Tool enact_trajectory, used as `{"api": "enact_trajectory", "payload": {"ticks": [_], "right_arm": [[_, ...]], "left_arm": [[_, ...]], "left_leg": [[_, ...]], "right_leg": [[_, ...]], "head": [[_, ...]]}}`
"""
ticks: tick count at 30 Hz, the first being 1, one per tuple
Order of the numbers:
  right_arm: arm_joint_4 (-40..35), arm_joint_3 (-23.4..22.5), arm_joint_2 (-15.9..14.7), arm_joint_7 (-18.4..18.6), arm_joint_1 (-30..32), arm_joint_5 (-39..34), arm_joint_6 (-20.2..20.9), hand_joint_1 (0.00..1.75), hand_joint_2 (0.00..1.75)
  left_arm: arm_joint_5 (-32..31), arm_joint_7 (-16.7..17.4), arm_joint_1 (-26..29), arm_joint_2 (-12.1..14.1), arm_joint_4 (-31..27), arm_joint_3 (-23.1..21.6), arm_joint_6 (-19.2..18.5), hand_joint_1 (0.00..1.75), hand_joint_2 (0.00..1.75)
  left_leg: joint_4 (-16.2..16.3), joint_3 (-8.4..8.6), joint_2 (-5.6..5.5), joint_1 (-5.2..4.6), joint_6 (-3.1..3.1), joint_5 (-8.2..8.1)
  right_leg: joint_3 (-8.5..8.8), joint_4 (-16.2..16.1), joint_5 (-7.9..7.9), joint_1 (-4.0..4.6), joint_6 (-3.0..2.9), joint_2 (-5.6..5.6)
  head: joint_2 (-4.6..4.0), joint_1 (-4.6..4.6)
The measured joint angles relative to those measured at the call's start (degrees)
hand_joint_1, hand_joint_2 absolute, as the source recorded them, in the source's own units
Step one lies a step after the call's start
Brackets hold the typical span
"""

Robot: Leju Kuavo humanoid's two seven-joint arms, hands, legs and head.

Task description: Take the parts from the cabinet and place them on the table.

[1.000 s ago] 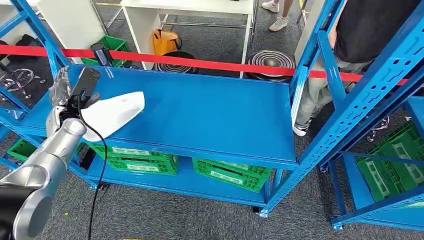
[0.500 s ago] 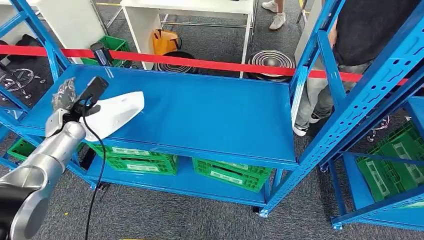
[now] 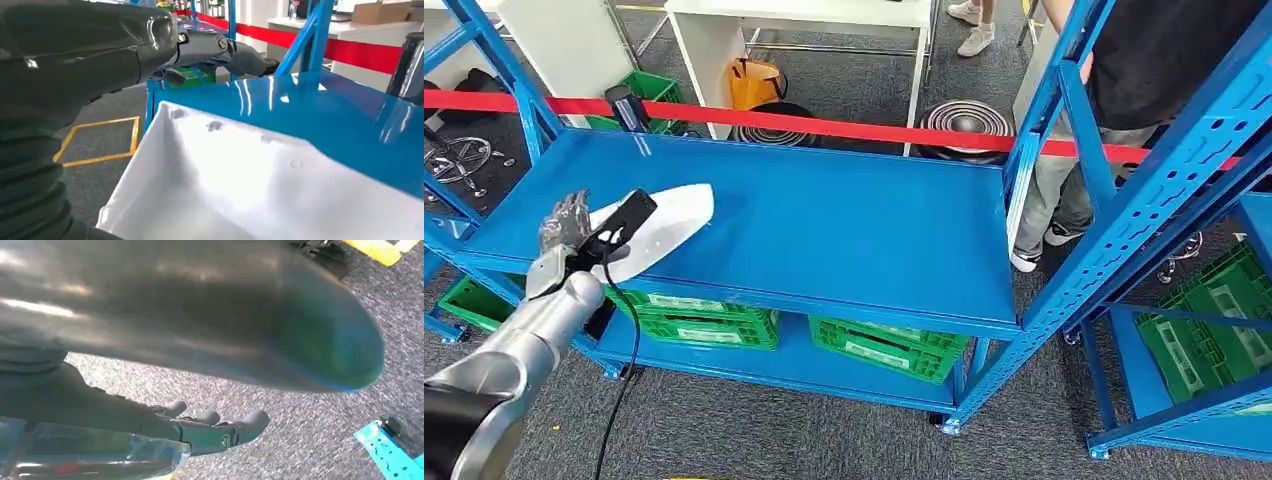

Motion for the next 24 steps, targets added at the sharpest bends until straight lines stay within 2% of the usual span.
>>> {"api": "enact_trajectory", "payload": {"ticks": [6, 24], "right_arm": [[0.0, 0.4, 0.0, -0.5, 0.0, 0.3, -0.2, 0.00, 0.00], [0.0, 0.9, -0.2, -0.8, 0.3, 0.3, -0.4, 0.00, 0.00]], "left_arm": [[-0.1, -0.5, 2.1, 0.0, 0.0, 0.0, 0.5, 0.00, 1.75], [-1.7, -0.5, 3.3, -0.1, 0.0, -0.1, 1.0, 0.00, 1.75]], "left_leg": [[0.0, 0.00, 0.00, 0.00, 0.00, 0.00], [0.0, -0.01, 0.00, 0.00, 0.00, 0.00]], "right_leg": [[-0.01, 0.0, 0.00, 0.01, 0.00, 0.00], [-0.02, 0.0, 0.00, 0.00, 0.00, 0.00]], "head": [[0.00, 0.00], [0.00, 0.02]]}}
